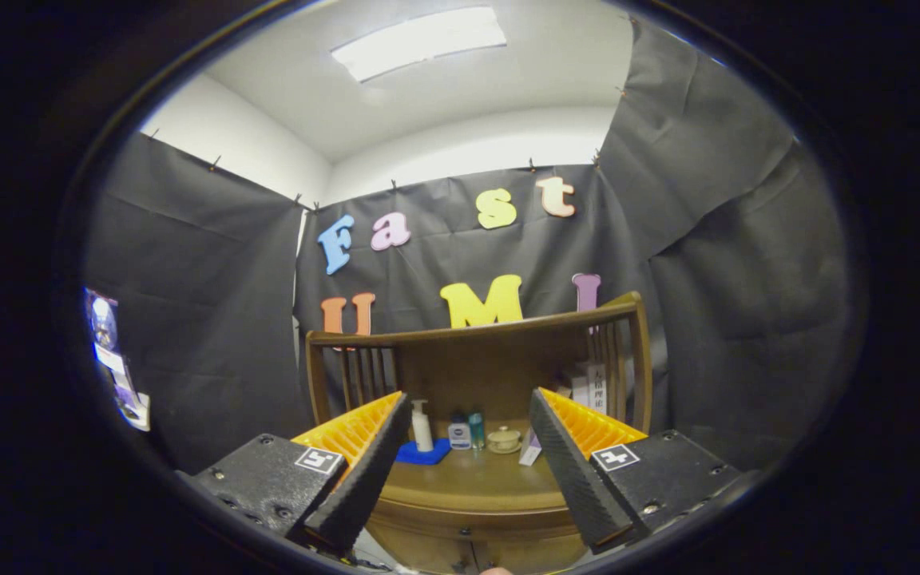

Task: Pull open the drawer, take out the items inside it, and place them on the countertop above the cabinet.

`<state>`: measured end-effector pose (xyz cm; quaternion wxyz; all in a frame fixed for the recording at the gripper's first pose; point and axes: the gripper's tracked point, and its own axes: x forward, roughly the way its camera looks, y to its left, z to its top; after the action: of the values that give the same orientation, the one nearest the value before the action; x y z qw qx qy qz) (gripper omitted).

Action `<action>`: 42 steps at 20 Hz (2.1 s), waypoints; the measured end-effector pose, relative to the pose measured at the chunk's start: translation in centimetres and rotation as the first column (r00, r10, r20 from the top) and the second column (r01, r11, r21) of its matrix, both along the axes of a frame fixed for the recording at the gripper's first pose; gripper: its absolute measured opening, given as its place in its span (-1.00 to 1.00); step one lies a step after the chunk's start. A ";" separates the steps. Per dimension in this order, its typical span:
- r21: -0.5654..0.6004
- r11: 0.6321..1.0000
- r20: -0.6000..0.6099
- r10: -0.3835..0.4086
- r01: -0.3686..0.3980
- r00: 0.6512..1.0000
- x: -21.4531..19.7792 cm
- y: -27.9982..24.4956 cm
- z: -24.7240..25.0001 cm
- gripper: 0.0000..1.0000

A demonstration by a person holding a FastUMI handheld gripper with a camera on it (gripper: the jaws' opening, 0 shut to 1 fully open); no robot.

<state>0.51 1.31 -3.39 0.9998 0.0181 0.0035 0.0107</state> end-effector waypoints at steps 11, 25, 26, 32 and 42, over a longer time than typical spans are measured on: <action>-0.051 0.999 -0.178 -0.015 0.006 0.984 2.4 -0.5 -15.9 0.96; -0.009 0.994 -0.446 -0.098 0.105 0.890 7.6 -1.0 -34.1 0.75; -0.028 0.993 -0.455 -0.115 0.115 0.883 7.7 -1.4 -34.8 0.72; -0.053 0.986 -0.496 -0.161 0.155 0.853 8.4 -1.0 -37.6 0.35; -0.109 0.971 -0.439 -0.241 0.214 0.865 10.1 -0.8 -38.8 -0.35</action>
<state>10.61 0.50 -42.21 0.9661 -0.0080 0.2326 -0.1117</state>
